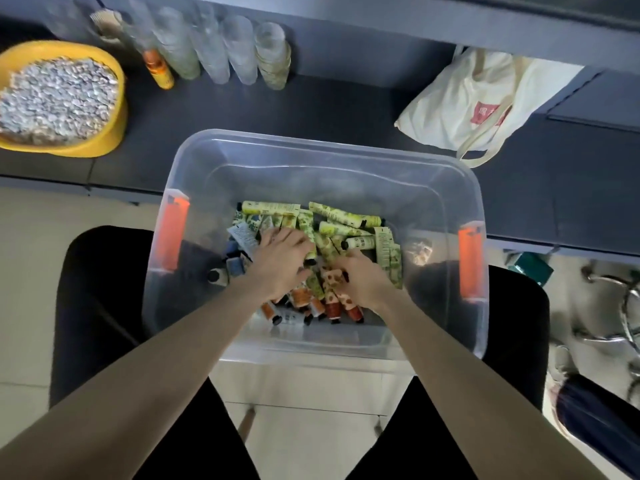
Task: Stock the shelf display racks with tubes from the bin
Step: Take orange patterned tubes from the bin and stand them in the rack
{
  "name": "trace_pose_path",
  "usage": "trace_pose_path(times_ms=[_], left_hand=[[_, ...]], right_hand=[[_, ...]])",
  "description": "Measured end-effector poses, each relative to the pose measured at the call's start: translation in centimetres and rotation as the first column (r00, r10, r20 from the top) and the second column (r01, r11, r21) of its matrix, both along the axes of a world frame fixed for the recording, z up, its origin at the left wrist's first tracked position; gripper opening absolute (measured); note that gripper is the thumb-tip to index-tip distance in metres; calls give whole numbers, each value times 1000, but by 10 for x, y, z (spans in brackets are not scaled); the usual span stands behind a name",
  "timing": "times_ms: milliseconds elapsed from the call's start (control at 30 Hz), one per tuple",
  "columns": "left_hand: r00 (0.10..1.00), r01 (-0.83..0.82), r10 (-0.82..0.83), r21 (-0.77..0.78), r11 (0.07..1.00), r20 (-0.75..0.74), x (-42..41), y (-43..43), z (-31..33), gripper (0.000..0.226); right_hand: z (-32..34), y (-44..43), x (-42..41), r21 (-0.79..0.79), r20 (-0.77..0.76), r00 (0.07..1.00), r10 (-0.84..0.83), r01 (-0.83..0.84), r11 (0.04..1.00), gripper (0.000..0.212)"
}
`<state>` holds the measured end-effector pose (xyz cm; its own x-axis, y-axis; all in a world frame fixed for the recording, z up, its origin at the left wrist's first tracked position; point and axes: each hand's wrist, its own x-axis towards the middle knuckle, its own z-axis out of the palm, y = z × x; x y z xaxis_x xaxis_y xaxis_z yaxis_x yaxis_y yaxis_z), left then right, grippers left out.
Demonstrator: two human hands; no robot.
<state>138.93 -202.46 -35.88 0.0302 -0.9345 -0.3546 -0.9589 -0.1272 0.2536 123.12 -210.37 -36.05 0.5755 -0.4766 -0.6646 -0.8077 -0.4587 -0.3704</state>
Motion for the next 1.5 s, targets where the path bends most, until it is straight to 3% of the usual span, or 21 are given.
trace_pose_path(times_ms=[100, 233, 367, 500, 667, 767, 867, 1000, 1200, 1333, 1500], left_hand=[[993, 105, -107, -49, 993, -48, -10, -3, -2, 46], [987, 163, -162, 115, 980, -21, -24, -14, -11, 56], [992, 103, -115, 190, 976, 55, -42, -26, -15, 65], [993, 4, -29, 213, 977, 114, -55, -37, -11, 57], [993, -88, 110, 389, 917, -35, -53, -49, 1, 68], [941, -107, 224, 403, 909, -254, -51, -31, 8, 62], [814, -155, 310, 330, 931, -492, -41, -17, 30, 43], [785, -175, 222, 136, 975, -579, -18, -32, 87, 23], [874, -173, 18, -278, 945, -485, 6, -86, 209, 12], [856, -222, -39, -433, 874, -516, 6, -116, 288, 9], [908, -164, -120, -602, 781, -402, 1, -158, 357, 10]], right_hand=[[1, -9, -8, 38, 30, 980, -198, 197, 980, 22], [5, -20, -26, 27, -68, 916, -396, 399, 917, 12], [5, -22, -28, 42, -67, 893, -445, 448, 893, 13], [6, -22, -28, -4, -51, 904, -426, 426, 905, 12], [15, -25, -33, -100, -8, 942, -335, 332, 938, 4], [25, -24, -36, -101, 67, 940, -336, 341, 935, 7], [51, -29, -39, -64, 156, 926, -344, 357, 932, 10], [119, -53, -40, -129, 316, 909, -273, 326, 937, 17], [252, -101, -40, -396, 482, 871, -98, 316, 862, 15], [330, -127, -43, -540, 513, 858, 6, 318, 779, 8], [403, -148, -45, -665, 462, 882, 92, 275, 695, 9]])
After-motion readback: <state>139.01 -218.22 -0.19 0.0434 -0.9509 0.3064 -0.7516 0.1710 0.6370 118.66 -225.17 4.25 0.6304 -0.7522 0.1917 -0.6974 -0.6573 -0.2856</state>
